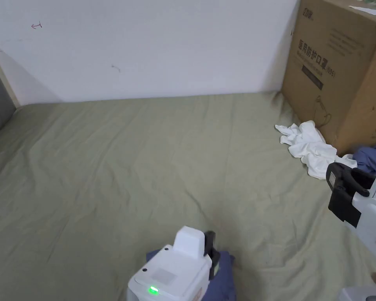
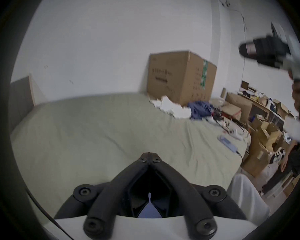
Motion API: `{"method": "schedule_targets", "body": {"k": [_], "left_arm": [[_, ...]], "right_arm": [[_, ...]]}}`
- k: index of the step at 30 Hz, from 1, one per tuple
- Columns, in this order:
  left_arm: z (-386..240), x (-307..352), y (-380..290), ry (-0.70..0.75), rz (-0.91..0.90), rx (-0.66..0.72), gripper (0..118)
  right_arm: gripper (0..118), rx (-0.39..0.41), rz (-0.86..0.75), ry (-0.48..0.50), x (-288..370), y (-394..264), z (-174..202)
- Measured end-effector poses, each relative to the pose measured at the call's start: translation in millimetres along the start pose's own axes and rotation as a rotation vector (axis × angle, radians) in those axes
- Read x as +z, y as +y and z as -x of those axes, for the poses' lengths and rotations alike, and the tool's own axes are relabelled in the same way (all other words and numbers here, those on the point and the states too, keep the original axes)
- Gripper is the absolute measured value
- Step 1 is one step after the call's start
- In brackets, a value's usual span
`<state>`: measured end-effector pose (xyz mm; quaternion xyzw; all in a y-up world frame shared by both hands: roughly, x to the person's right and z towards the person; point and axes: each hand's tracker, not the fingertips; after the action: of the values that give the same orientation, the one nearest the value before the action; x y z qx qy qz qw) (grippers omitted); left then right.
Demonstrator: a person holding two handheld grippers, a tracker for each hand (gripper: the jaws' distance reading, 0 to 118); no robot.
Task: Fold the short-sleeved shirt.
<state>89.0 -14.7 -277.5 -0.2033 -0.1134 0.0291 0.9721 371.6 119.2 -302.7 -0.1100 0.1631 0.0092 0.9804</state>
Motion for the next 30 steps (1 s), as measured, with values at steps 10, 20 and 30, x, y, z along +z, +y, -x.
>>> {"method": "schedule_targets", "body": {"k": [10,20,30], "left_arm": [[52,61,84,0.223,-0.231,-0.046,0],[111,104,102,0.44,-0.336,-0.071,0],[145,123,91,0.505,-0.335,0.009,0]], "right_arm": [[0,0.033,-0.073,0.011,1,18,27],[0,0.056,-0.128,-0.02,-8,14,45],[0,0.061,-0.108,-0.018,-8,14,39]]}}
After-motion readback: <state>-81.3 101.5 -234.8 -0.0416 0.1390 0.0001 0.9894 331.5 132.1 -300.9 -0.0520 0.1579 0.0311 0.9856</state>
